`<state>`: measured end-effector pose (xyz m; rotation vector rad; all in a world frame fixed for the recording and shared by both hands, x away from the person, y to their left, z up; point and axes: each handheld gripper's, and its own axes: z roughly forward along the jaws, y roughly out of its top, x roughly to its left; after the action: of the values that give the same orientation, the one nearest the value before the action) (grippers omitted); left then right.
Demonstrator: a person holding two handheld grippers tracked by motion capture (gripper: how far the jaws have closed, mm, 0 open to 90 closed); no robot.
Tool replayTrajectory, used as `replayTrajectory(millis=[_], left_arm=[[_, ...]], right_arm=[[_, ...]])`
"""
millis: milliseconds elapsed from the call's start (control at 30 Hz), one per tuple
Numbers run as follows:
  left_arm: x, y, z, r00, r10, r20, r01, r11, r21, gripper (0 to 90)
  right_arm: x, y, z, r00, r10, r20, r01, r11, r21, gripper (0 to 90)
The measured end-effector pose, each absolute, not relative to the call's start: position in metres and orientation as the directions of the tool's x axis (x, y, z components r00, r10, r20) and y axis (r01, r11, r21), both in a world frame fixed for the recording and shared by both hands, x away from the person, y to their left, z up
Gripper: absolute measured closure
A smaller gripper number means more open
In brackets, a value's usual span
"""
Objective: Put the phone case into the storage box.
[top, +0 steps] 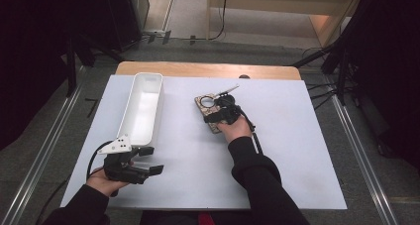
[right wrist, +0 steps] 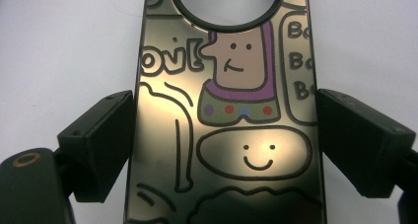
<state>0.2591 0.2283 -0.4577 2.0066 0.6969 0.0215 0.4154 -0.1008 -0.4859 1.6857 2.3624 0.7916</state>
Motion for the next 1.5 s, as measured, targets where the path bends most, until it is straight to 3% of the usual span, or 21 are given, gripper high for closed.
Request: replayTrajectory(millis=[1500], left_arm=[[0.259, 0.226, -0.458, 0.833, 0.480, -0.276, 0.473, -0.360, 0.804, 20.5]], right_arm=[[0.354, -0.147, -0.433, -0.517, 0.793, 0.322, 0.754, 0.245, 0.609, 10.8]])
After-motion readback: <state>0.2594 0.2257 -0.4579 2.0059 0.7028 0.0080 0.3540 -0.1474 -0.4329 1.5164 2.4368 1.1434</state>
